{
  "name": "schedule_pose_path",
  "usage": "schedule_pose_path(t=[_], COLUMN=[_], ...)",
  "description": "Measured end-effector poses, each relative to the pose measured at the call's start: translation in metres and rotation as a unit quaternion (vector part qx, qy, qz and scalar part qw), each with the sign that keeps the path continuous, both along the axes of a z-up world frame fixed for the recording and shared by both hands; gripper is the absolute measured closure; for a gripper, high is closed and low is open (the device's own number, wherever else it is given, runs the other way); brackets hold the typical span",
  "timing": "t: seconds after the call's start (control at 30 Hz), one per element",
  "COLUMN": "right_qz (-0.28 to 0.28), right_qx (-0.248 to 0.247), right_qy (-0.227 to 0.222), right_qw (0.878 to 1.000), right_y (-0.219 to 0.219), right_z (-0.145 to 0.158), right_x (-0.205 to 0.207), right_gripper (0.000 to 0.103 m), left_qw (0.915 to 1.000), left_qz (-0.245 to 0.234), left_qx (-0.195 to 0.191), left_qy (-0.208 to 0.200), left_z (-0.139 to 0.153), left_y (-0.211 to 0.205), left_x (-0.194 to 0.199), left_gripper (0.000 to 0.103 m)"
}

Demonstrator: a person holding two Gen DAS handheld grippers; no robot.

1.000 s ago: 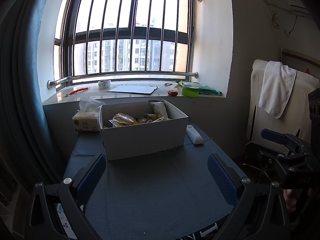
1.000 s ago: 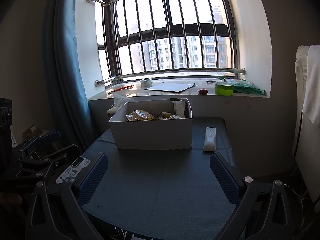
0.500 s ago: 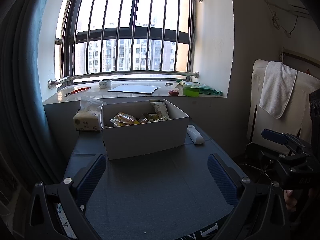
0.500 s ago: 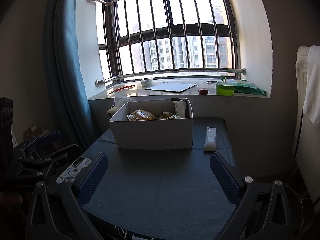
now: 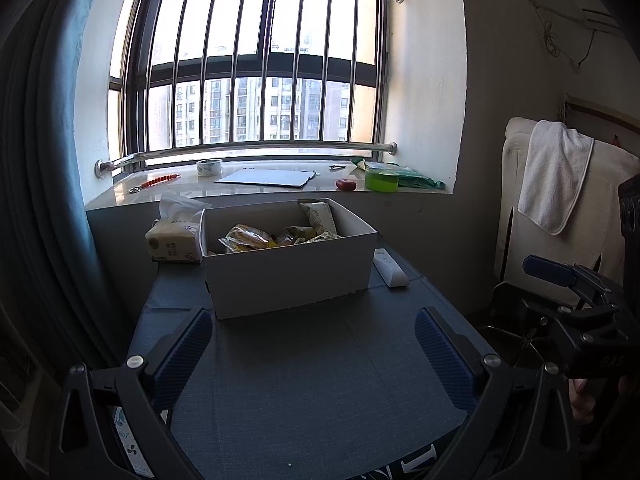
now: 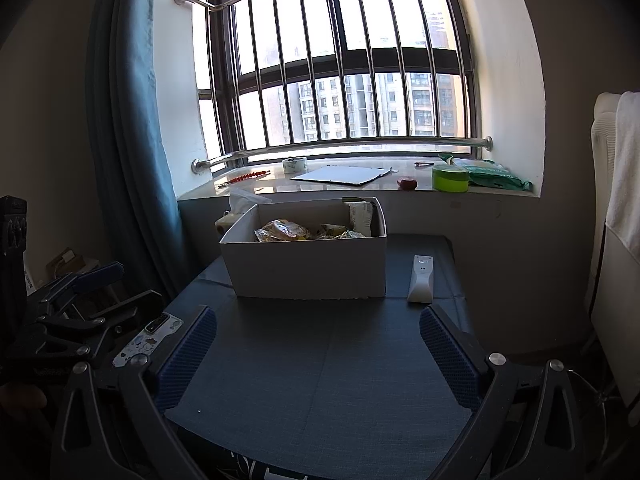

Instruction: Organize snacks

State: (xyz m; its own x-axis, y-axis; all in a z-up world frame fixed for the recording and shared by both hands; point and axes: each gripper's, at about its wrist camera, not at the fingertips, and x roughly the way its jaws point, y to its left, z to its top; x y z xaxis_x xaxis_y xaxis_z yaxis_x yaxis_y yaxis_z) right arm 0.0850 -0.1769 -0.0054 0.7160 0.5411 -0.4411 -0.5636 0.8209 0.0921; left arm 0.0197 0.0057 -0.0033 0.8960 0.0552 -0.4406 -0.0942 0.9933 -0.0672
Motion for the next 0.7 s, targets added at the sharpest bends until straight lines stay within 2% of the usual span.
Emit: schedule_pose_path(t=[0.7], right_qz=[0.001], right_qx=[-0.001], right_qy=[0.001], right_qw=[1.000], right_y=[-0.0001], right_z=[-0.0005], right_x=[0.0000], right_gripper=[0.000], left_qw=[1.0000], left_qz=[-0.003], left_qx=[-0.002], left_qy=[-0.003], left_z=[-0.0005], left_y=[0.0010], left_x=[-0.0008], left_gripper=[0.000])
